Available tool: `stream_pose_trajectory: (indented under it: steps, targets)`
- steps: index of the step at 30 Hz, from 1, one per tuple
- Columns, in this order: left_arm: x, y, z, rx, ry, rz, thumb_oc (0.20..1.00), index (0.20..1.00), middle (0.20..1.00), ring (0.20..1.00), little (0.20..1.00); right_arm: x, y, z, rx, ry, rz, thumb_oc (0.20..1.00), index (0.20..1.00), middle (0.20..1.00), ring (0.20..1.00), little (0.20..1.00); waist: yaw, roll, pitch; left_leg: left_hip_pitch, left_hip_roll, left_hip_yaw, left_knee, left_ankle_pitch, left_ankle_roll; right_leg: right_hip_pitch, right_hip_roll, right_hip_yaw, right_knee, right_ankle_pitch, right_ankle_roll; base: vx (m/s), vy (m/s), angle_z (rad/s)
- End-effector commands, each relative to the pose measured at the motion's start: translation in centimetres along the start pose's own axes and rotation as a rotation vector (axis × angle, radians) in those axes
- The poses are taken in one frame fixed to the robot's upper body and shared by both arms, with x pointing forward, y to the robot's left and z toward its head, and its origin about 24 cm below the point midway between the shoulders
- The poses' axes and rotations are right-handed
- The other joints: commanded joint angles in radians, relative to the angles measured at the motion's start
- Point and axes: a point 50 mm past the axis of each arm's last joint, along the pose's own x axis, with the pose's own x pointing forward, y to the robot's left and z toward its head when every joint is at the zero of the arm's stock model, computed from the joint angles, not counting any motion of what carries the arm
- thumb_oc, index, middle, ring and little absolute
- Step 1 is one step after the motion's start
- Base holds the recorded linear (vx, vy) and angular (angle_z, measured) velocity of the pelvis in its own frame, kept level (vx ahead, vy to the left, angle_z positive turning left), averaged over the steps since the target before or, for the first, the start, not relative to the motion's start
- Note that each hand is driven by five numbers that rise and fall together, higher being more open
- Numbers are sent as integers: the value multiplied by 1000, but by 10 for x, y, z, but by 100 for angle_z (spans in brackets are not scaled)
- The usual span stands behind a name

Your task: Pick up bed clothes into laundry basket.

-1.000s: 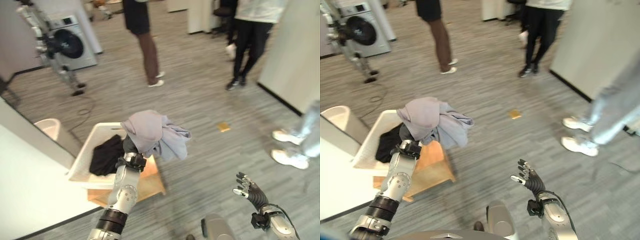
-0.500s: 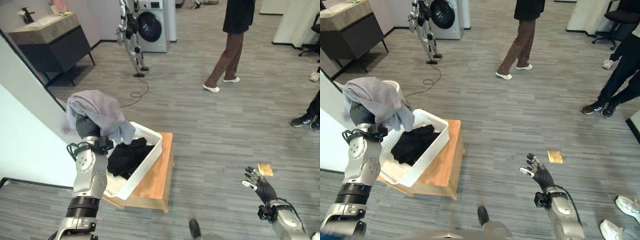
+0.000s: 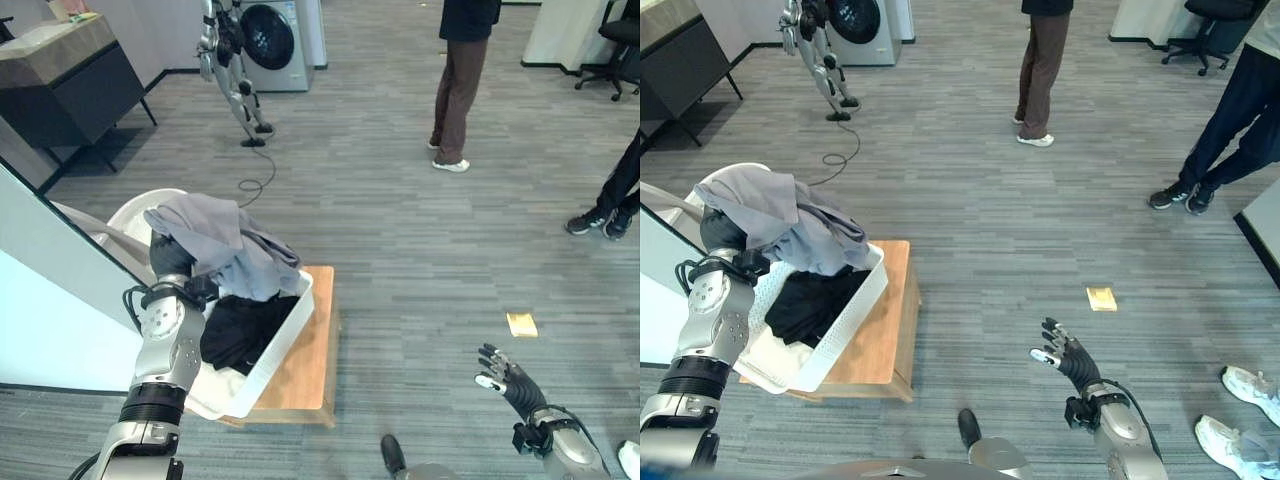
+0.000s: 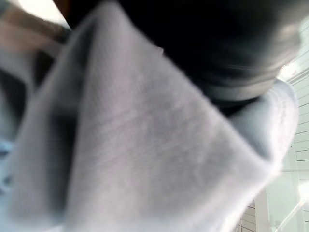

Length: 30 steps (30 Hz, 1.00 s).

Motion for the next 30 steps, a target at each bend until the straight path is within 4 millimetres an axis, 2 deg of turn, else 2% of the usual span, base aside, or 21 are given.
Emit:
stream_pose_trajectory:
  steps: [1,6,10,11,15,16,22,24,27,28,29,30]
  targets:
    - [24,-9,37,-7,-170,16,200,200,200,200,200,-7,-2,17,-38,-71,18,1000,1000,1000,1000,1000,-10,-12,-61,-74,11,-14,7,54,-13,-2,-69,2,93,-107,85,14,18,-4]
    - [17,4,23,23,-131,99,200,200,200,200,200,-10,-1,14,-39,-63,27,1000,1000,1000,1000,1000,-18,-30,-53,-81,19,13,5,43,-17,-14,-63,17,73,-94,88,15,15,-15]
    - [14,17,1,173,-21,108,200,200,200,200,200,-11,-2,16,-44,-69,37,1000,1000,1000,1000,1000,-25,-36,-42,-90,24,34,5,40,-19,-27,-58,30,60,-84,91,-29,15,-25]
    - [19,33,-13,278,89,139,1000,1000,1000,1000,1000,-8,-1,18,-51,-70,56,1000,1000,1000,1000,1000,-33,-41,-28,-104,28,50,5,43,-22,-46,-52,39,56,-74,94,-98,7,-17]
    - [32,65,-16,362,245,250,1000,1000,1000,1000,1000,-4,4,20,-72,-58,107,1000,1000,1000,1000,1000,-62,-53,-15,-125,41,83,5,49,-30,-76,-38,56,46,-54,100,-60,-2,-25]
    - [33,65,-15,362,244,250,1000,1000,1000,1000,1000,-3,4,20,-72,-59,107,1000,1000,1000,1000,1000,-62,-54,-14,-126,41,84,5,49,-30,-78,-37,57,46,-54,100,-31,-2,-22]
    - [40,101,9,523,322,334,1000,1000,1000,1000,1000,-9,3,20,-76,-43,147,1000,1000,1000,1000,1000,-93,-81,-13,-140,55,123,5,46,-36,-105,-24,80,34,-35,111,-5,2,-26]
    - [34,125,20,700,382,376,1000,1000,1000,1000,1000,-10,4,21,-70,-47,159,1000,1000,1000,1000,1000,-101,-90,-14,-134,55,150,5,41,-37,-114,-20,94,32,-23,123,31,31,-38]
    - [25,142,22,895,463,360,1000,1000,1000,1000,1000,-14,2,20,-77,-38,166,1000,1000,1000,1000,1000,-100,-81,-16,-117,51,163,5,32,-38,-103,-25,98,29,-28,127,52,48,-60]
    - [31,132,25,953,407,317,1000,1000,1000,1000,1000,-16,1,18,-87,-32,164,1000,1000,1000,1000,1000,-91,-66,-17,-108,43,153,5,28,-37,-88,-38,87,28,-35,127,45,48,-1]
    - [31,132,25,953,407,317,1000,1000,1000,1000,1000,-16,1,18,-87,-32,164,1000,1000,1000,1000,1000,-91,-66,-17,-107,43,153,5,28,-37,-88,-38,87,27,-35,127,34,23,10]
    - [40,112,28,946,299,264,1000,1000,1000,1000,1000,-17,-2,18,-89,-37,142,1000,1000,1000,1000,1000,-72,-50,-16,-105,35,134,5,27,-35,-79,-50,69,29,-40,125,11,4,28]
